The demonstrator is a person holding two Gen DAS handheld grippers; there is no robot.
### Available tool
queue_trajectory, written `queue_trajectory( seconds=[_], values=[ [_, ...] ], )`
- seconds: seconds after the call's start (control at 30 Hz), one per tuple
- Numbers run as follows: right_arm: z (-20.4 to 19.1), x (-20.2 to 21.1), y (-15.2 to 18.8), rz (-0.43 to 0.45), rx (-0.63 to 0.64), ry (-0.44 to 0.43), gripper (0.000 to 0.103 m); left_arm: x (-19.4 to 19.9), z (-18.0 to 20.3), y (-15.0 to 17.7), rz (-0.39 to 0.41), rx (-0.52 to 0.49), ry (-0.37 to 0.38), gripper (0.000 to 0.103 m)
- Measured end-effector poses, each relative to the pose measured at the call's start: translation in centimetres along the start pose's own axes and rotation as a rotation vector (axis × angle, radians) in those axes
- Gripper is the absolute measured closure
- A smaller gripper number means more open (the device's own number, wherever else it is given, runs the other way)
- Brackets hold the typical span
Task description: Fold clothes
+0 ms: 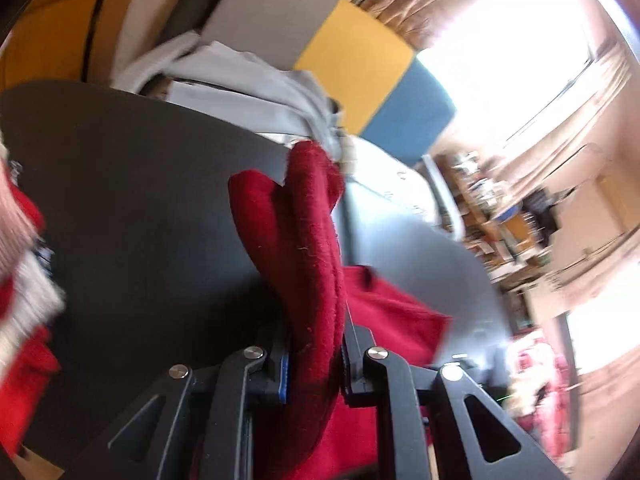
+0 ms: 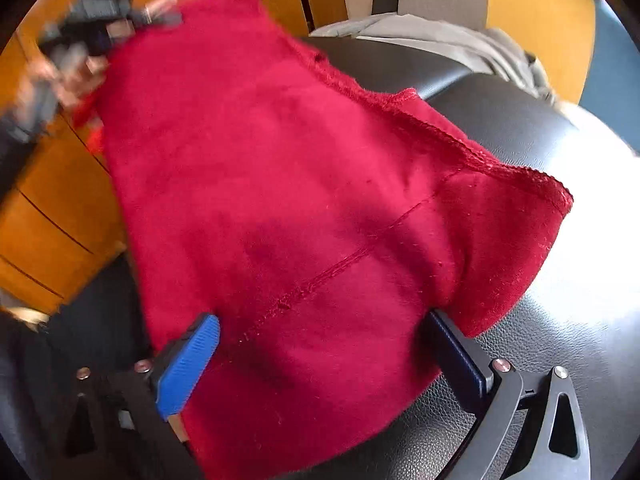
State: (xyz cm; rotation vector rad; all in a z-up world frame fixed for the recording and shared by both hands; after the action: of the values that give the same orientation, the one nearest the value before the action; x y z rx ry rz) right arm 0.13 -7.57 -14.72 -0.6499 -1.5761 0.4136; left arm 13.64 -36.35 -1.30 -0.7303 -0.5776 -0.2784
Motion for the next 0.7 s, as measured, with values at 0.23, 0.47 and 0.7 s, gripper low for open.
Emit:
queue_trajectory(
  seconds=[0.23, 0.47, 0.7],
  values=[
    [0.5, 0.3, 0.3, 0.039, -0.079, 0.006, 0.000, -1.6, 7.1, 0.9, 0.006, 0.120, 0.201, 0.088],
    [1.6, 1.3, 0.9, 0.133, -0.181, -0.061, 0.000, -7.6, 12.0, 3.7, -0.069, 0.161, 0.214, 0.088],
    [1.6, 1.5, 1.4, 0.219, -0.219, -0.099, 0.000, -14.6, 15.4, 8.1, -0.165, 0.209, 0.176, 0.088]
  ],
)
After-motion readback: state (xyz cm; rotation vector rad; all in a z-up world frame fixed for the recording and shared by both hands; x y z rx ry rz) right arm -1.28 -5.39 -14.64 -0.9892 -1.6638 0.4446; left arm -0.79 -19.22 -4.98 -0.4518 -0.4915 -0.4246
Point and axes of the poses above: each gripper's, at about its wrist camera, not at the fingertips, and x roughly against the way its jaws point, z to its right, y to its underside, the point moved 5 cm from there along -x, roughly the way its jaws point, and after that the axes turned 8 degrees about z, right-handed, at the moved point
